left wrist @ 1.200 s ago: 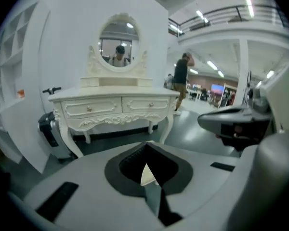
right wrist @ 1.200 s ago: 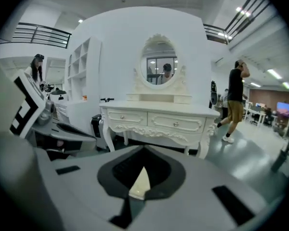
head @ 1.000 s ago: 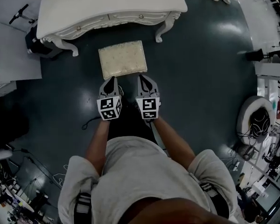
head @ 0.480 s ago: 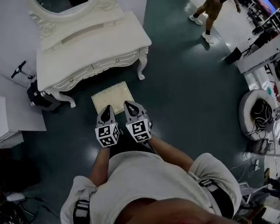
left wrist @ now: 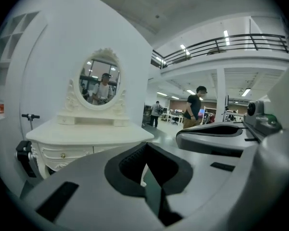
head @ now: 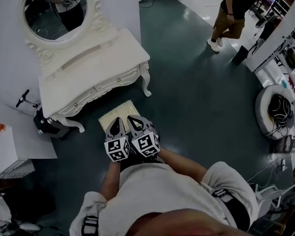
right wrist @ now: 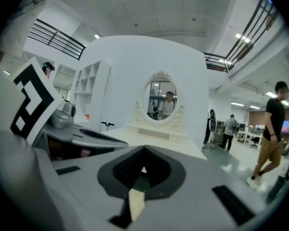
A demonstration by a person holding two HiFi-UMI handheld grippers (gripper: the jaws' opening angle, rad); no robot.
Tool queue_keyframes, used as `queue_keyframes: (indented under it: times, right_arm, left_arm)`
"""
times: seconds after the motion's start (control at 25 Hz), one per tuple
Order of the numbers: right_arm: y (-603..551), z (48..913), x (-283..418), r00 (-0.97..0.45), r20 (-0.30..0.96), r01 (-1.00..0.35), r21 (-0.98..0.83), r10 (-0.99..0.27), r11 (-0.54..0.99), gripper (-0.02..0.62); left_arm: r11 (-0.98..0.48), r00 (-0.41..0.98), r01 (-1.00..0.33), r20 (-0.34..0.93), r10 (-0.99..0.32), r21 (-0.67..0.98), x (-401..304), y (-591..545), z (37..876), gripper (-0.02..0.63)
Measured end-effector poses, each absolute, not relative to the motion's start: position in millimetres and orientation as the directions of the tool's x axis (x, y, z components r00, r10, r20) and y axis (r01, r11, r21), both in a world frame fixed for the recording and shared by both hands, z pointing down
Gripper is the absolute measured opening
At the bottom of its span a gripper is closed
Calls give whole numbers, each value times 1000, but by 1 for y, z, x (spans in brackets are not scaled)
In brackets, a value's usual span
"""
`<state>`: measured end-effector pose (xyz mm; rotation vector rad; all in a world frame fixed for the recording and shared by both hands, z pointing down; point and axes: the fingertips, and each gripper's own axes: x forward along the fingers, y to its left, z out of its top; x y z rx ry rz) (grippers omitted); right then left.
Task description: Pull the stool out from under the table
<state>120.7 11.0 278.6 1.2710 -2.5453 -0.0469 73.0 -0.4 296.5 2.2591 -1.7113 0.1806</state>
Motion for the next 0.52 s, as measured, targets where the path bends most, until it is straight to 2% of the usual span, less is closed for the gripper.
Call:
queue_keyframes:
  times: [0.52]
  right_arm:
    - [1,278,136,-478,224,-847,139,-850,513,14]
  left_arm:
    - [-312,341,-938,258,-904,148,76,-7,293,4]
